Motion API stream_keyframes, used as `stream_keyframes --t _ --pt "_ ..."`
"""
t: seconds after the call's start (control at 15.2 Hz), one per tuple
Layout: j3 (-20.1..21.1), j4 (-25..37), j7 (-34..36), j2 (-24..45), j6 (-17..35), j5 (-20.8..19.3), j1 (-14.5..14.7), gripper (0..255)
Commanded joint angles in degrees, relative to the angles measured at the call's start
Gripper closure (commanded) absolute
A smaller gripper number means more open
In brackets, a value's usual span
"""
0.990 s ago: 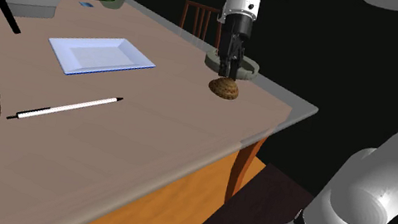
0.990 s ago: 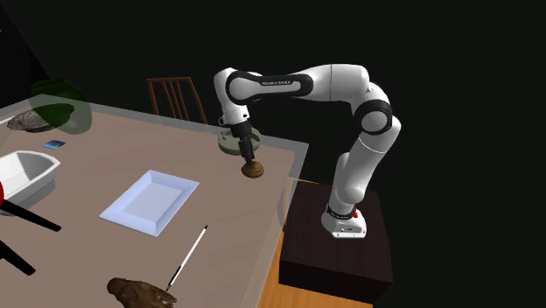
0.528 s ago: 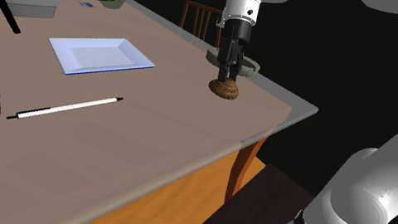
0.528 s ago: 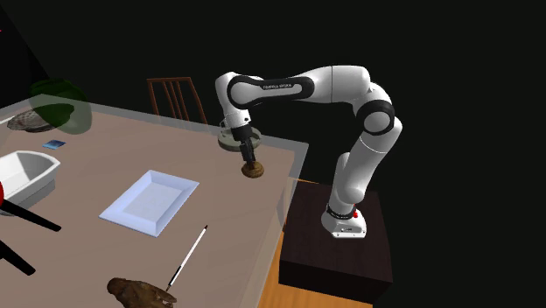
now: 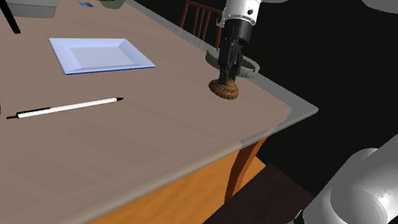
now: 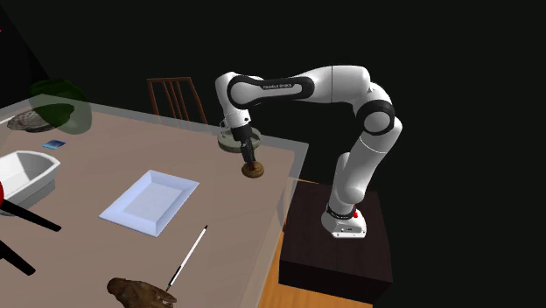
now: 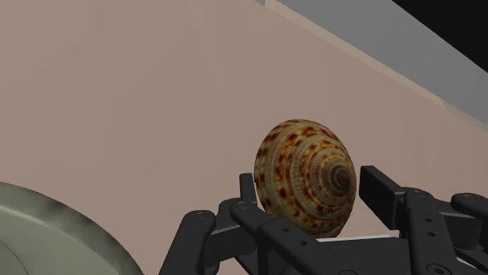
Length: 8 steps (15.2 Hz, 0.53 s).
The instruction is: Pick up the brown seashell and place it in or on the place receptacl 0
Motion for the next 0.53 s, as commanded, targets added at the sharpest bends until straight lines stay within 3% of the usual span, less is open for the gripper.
stream_keyframes --t 0.0,0.46 --pt "0.0 0.0 0.0 0.0 0.0 0.0 0.0 255" --pt "-0.2 3.2 0.9 0.3 -2.9 0.1 0.0 255"
